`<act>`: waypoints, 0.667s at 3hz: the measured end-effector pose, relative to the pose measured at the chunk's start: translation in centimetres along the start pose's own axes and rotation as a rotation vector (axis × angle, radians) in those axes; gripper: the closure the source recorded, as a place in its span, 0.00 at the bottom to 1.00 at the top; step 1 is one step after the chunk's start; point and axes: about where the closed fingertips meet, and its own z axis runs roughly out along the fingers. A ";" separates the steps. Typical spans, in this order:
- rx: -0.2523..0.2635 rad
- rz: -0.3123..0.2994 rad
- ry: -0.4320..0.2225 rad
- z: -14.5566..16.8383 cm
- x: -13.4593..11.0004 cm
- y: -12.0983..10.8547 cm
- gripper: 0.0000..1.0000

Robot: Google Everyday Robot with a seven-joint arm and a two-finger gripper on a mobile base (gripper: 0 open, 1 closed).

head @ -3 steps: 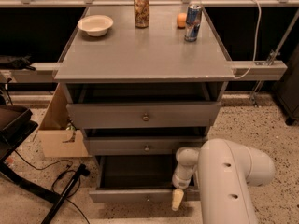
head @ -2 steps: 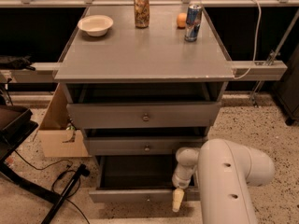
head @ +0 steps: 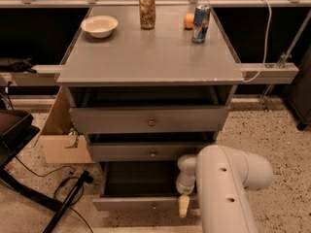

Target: Open bottom drawer

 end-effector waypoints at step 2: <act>-0.073 0.072 0.032 -0.5 1.1 1.8 0.42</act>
Offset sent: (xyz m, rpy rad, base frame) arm -0.1705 -0.0121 0.0386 -0.1213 0.3983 -0.1024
